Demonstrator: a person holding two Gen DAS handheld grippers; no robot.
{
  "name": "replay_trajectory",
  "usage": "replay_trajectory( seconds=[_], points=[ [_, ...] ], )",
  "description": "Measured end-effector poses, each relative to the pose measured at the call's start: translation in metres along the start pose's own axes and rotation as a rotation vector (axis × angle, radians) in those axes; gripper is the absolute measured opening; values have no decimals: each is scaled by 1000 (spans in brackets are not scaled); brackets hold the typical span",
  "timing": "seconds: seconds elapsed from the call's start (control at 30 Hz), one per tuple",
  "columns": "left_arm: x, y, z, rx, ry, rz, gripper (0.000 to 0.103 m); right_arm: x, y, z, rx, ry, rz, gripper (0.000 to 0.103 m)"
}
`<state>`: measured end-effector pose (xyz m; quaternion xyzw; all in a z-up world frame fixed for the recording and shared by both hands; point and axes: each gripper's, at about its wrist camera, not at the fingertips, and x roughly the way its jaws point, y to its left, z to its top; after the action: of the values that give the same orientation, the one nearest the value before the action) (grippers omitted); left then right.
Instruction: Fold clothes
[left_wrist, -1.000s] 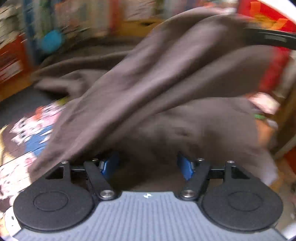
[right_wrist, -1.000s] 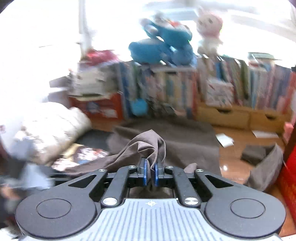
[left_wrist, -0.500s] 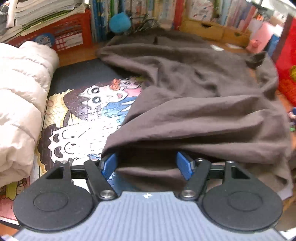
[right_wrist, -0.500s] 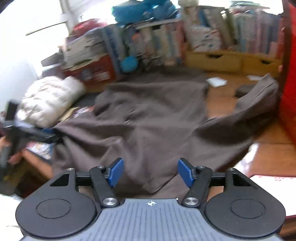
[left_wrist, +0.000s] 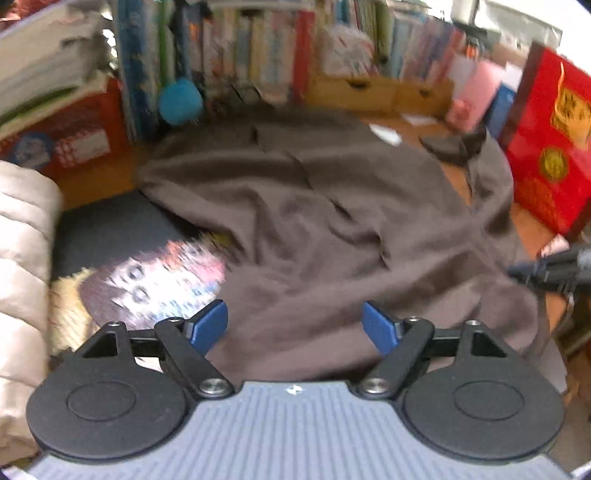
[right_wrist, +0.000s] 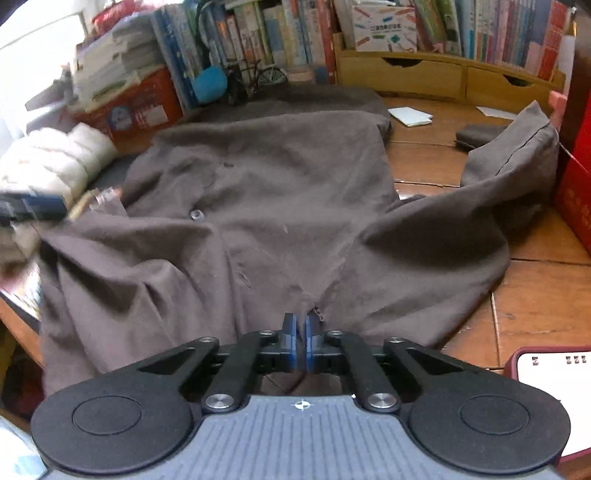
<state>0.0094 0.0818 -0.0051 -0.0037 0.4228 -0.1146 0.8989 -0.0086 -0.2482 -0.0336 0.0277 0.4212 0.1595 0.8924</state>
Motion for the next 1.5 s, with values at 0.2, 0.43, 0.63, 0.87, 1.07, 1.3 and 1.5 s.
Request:
replay_trajectory(
  seconds=[0.2,0.43,0.63,0.87,1.07,1.3,1.5],
  points=[
    [10,-3,-15,-1,49,-13,81,-54,14,51,-58,-218,13,6],
    [7,2,-31,-5,87,-4,81,-91,-15,47,-23,-305,-22,6],
    [3,10,-46,-5,132,27,81,-22,-55,-23,101,25,-109,9],
    [-29,15,-27,14,33,63,81,-70,-39,5,20,-183,-122,62],
    [-21,13,-15,6,23,36,81,-29,41,29,-256,-168,69,67],
    [-16,12,3,-24,-21,-60,81,11,77,3,-366,87,201,7],
    [26,-8,-5,54,101,-68,84,2,68,-20,-377,212,307,17]
  ],
)
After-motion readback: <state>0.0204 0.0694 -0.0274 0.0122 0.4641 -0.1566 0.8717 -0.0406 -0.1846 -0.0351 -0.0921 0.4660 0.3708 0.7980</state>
